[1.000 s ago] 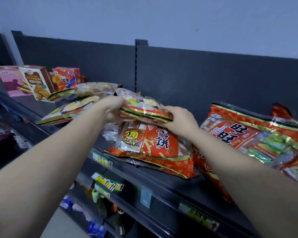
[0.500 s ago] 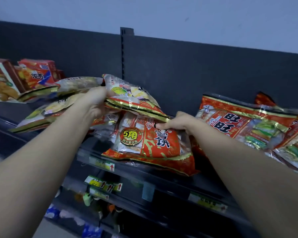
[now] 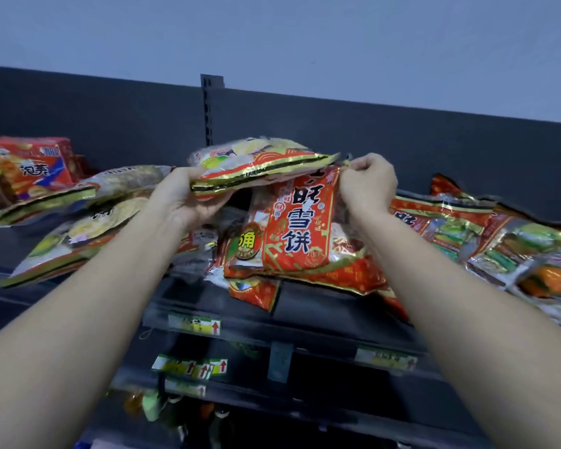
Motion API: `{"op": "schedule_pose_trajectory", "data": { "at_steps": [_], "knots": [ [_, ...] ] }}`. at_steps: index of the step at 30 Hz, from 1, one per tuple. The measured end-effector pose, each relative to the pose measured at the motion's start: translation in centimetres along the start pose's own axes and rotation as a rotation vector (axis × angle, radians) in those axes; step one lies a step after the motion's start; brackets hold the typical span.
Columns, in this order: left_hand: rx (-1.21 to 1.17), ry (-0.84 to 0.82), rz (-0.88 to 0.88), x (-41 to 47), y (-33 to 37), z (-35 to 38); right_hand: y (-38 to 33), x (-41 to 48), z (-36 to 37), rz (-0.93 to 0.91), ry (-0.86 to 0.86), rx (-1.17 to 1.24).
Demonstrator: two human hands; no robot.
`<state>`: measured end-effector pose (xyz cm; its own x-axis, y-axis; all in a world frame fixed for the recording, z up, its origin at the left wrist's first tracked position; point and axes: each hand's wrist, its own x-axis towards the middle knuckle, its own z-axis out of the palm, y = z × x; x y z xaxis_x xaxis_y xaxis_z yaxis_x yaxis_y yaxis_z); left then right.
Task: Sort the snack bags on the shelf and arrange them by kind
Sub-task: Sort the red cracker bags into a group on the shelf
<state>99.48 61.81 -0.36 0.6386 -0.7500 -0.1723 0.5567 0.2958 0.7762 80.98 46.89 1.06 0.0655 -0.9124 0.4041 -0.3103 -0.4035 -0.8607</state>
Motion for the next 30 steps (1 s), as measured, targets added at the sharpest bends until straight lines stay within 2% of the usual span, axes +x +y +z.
{"op": "schedule_pose_trajectory", "data": {
  "at_steps": [4, 7, 9, 13, 16, 20, 24, 27, 30],
  "knots": [
    [-0.024, -0.081, 0.088, -0.8, 0.2, 1.5, -0.4, 0.3, -2.6, -0.097, 0.276, 0.114],
    [0.033, -0.057, 0.139, -1.2, -0.3, 1.8, 1.2, 0.3, -3.3, -0.159, 0.340, 0.067],
    [0.090, -0.043, 0.141, -1.1, -1.0, 1.4, 3.3, 0.2, -2.9, -0.164, 0.260, -0.061],
    [0.125, 0.009, 0.141, -1.1, -2.1, 0.7, 6.3, -0.6, -1.6, -0.164, -0.081, -0.436],
    [0.141, 0.024, 0.150, -1.4, -2.3, 0.8, 6.1, -1.2, -1.7, -0.193, -0.151, -0.584],
    [0.170, 0.055, 0.209, -2.4, -1.9, 0.3, 6.1, -2.2, -1.5, -0.168, -0.228, -0.546],
    [0.125, 0.071, 0.246, -3.6, -0.9, -0.8, 5.7, -4.3, -1.0, -0.333, -0.195, -0.473],
    [0.120, 0.095, 0.285, -4.2, 0.5, -2.0, 4.6, -5.8, 0.6, -0.459, -0.388, -0.379],
    [0.224, 0.144, 0.335, -4.4, 2.0, -3.6, 3.7, -7.1, 3.5, -0.399, -0.755, -0.459]
  ]
}}
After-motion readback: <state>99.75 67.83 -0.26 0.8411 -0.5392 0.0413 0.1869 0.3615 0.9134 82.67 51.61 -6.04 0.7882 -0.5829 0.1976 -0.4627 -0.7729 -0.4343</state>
